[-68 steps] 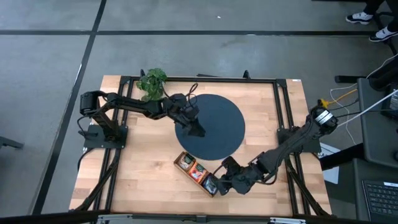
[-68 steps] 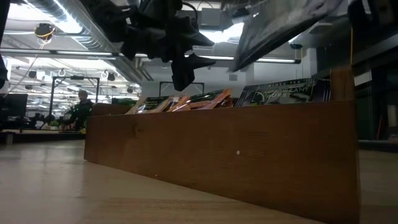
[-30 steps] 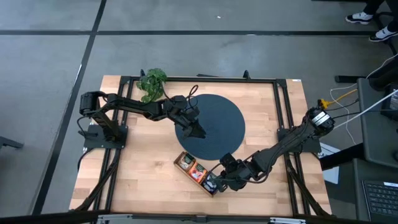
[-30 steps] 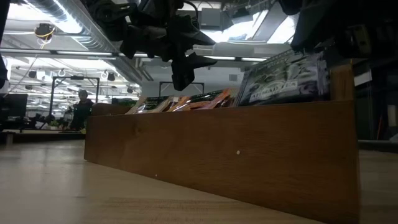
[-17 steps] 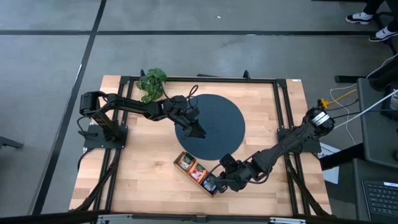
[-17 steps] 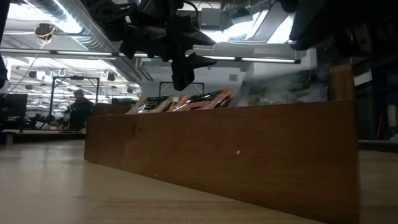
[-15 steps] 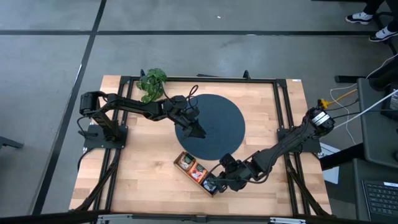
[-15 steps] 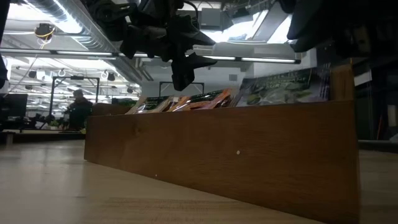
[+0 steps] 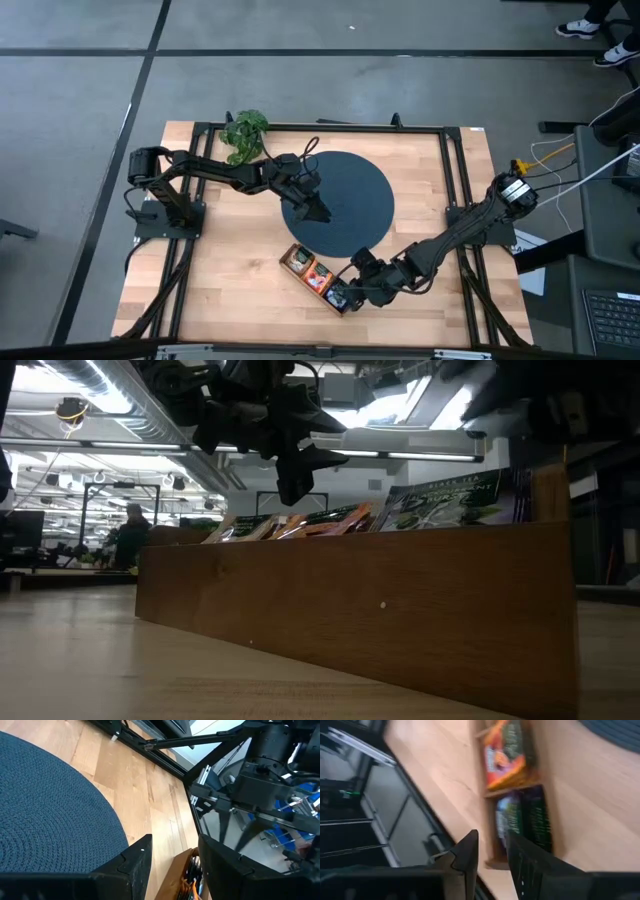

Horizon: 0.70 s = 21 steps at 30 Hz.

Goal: Pick & Place Tea
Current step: Return to Home Position

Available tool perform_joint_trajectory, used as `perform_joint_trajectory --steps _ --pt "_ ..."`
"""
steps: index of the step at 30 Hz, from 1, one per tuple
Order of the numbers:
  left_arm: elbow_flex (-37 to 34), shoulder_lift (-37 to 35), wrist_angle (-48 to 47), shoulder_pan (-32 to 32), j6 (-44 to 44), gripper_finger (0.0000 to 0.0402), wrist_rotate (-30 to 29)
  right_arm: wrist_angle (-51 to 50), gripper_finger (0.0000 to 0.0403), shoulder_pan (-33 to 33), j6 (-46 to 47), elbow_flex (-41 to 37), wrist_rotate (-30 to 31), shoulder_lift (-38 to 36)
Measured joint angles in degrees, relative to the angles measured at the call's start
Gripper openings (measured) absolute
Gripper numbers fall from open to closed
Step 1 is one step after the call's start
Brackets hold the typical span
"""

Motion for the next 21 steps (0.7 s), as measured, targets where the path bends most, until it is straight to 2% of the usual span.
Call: perform_joint_trajectory --steps 4,8,10,12,14,16,21 --pt "0.0 0.0 0.0 0.0 -0.4 0.0157 0.0 4.4 0.0102 -0.9 -0.6 0.0 1.4 0.0" --pt "0.0 0.0 0.0 0.0 -0.4 0.0157 0.0 8.6 0.0102 -1.1 -15.0 -0.6 8.3 -0.2" --pt "0.0 0.0 0.0 0.0 -0.4 0.0157 0.0 9.4 0.0102 -1.3 -16.5 -3.6 9.3 -1.7" --pt "0.0 0.0 0.0 0.0 -0.6 0.0157 0.0 14.6 0.0102 -1.4 -17.1 -8.9 10.2 -3.8" --pt "0.0 0.0 0.0 0.0 -2.1 0.0157 0.0 25.2 0.0102 -0.8 -22.0 -16.2 11.3 -6.6" --pt "0.0 0.0 0.0 0.0 -3.3 0.0157 0.0 42.3 0.0102 -0.1 -29.3 -24.4 11.0 -9.2" --pt "0.0 0.0 0.4 0.0 -4.2 0.0157 0.0 82.6 0.0102 -1.2 -44.3 -45.2 3.3 -12.8"
